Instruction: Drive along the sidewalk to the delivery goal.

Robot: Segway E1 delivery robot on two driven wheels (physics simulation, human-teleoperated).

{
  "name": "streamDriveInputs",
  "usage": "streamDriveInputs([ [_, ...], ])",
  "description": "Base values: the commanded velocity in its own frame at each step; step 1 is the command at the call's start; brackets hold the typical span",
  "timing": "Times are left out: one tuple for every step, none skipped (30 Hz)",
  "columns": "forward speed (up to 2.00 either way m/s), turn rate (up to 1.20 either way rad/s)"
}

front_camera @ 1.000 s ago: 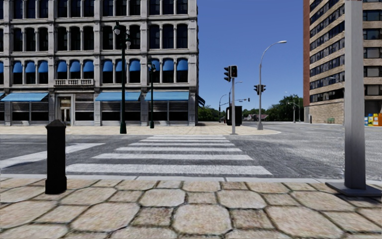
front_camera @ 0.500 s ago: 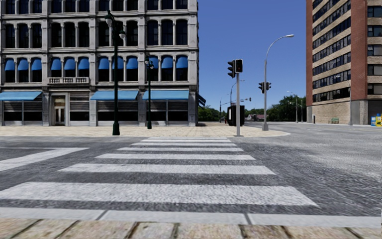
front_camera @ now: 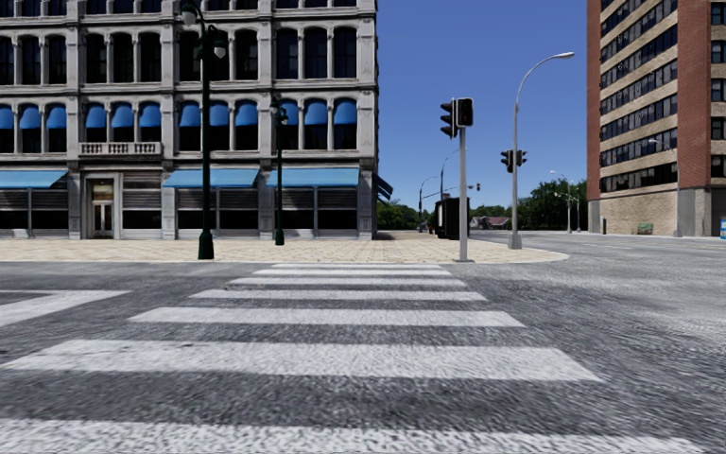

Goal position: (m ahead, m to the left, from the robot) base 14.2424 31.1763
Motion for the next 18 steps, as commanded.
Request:
streamDriveInputs([
  [1.47, 0.00],
  [1.47, 0.00],
  [1.43, 0.00],
  [1.42, 0.00],
  [1.41, 0.00],
  [1.38, 0.00],
  [1.38, 0.00],
  [1.33, 0.00],
  [1.32, 0.00],
  [1.31, 0.00],
  [1.31, 0.00],
  [1.31, 0.00],
  [1.31, 0.00],
  [1.31, 0.00],
  [1.31, 0.00],
  [1.31, 0.00],
  [1.31, 0.00],
  [1.32, 0.00],
])
